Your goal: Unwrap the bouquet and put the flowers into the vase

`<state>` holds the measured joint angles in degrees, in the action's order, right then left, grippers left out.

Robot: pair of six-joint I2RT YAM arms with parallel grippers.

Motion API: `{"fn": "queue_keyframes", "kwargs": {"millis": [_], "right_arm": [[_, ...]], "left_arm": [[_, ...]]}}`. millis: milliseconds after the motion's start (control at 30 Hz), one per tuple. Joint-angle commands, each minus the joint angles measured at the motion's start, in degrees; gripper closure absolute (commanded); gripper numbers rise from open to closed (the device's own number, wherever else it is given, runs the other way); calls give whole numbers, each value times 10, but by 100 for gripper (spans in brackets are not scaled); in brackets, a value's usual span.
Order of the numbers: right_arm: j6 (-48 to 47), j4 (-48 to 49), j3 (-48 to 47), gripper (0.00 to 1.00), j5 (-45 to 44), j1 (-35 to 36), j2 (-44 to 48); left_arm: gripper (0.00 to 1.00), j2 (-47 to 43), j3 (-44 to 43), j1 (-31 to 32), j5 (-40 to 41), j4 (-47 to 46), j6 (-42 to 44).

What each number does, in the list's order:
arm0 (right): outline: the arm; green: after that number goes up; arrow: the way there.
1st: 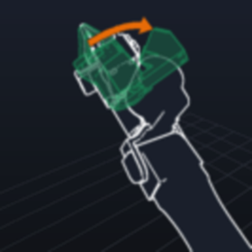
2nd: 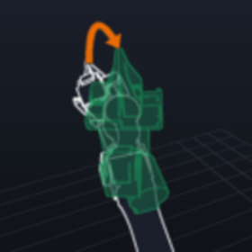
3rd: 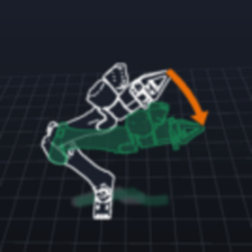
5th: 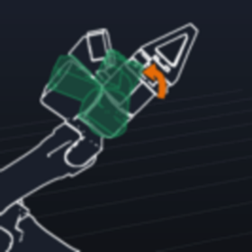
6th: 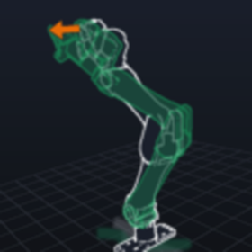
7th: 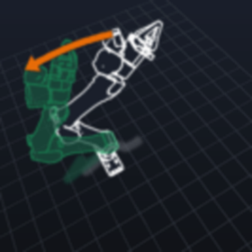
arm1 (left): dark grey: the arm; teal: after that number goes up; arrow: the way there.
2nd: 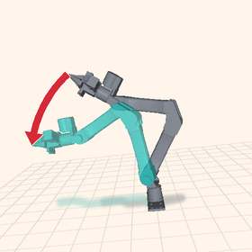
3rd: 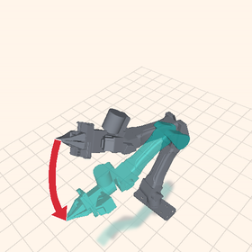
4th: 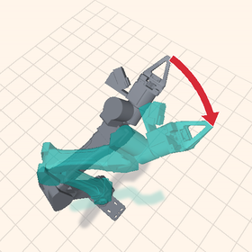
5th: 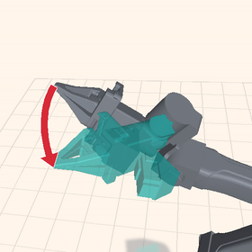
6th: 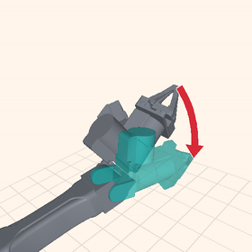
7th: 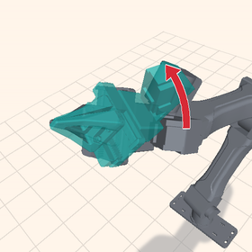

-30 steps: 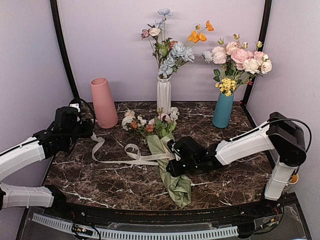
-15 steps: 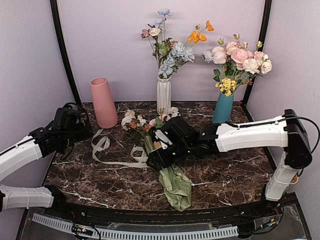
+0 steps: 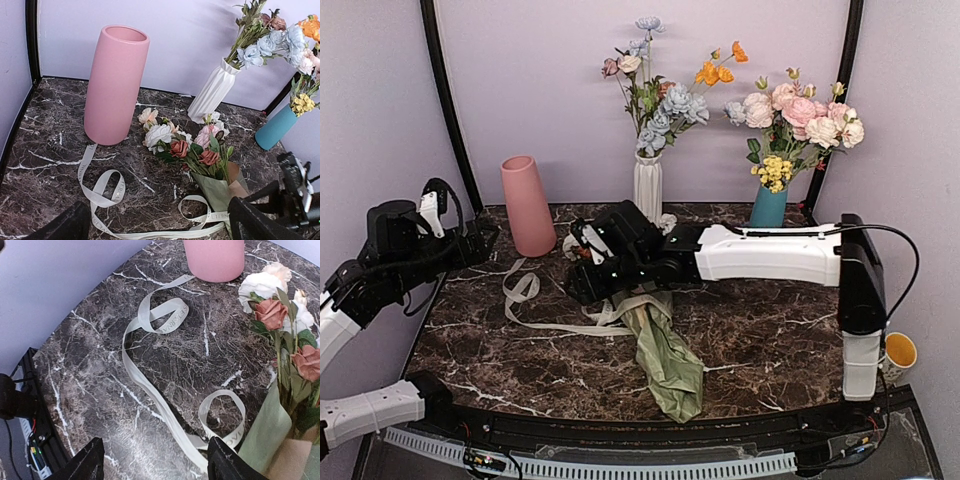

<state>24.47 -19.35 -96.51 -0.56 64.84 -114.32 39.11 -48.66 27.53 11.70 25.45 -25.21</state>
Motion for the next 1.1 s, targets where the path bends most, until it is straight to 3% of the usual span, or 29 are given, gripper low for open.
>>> {"fn": "queue_keyframes", "kwargs": {"millis": [0, 200, 333, 700, 933, 1067], "right_arm": [[-13, -2, -49, 30, -13, -7, -80], [-16, -8, -118, 24, 66, -46, -184], [-32, -26, -146, 23, 66, -51, -227], [-29, -27, -125, 23, 39, -51, -220], [-43, -22, -106, 34, 24, -51, -205], [-52, -38, -117, 60, 4, -49, -220]], "left_arm": [[1, -35, 31, -3, -23, 31, 53], [1, -89, 99, -2, -62, 5, 62], [1, -110, 112, -2, -57, -6, 74], [1, -108, 123, -2, -59, -7, 69], [1, -114, 123, -1, -53, -5, 66], [1, -114, 123, -1, -51, -4, 65]]}}
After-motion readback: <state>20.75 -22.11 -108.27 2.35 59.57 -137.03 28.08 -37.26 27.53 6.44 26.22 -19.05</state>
